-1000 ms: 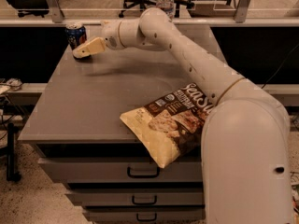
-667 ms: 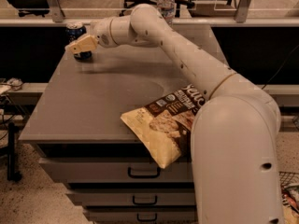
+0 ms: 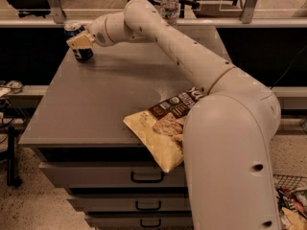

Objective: Knock pepsi can over

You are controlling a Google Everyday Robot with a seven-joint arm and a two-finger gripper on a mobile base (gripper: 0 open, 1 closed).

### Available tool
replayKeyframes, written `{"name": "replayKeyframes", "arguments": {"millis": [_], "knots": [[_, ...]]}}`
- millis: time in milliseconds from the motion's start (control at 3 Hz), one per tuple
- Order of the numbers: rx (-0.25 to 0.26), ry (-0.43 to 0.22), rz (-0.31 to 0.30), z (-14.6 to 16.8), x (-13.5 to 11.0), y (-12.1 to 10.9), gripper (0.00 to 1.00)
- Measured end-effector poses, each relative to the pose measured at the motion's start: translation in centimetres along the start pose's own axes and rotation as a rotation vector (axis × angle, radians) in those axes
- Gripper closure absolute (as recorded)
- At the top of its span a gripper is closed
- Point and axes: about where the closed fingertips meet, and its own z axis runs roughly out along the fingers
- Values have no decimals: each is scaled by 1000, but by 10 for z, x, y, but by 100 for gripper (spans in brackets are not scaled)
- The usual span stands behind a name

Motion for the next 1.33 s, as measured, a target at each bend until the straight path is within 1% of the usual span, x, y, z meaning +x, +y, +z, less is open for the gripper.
{"name": "replayKeyframes", "arguments": {"millis": [333, 667, 1000, 1333], "knots": [[-5, 2, 4, 2, -5, 3, 87], [33, 84, -83, -48, -12, -12, 100], [49, 203, -158, -110, -12, -35, 100], [39, 346, -207, -160, -2, -46, 100]]}}
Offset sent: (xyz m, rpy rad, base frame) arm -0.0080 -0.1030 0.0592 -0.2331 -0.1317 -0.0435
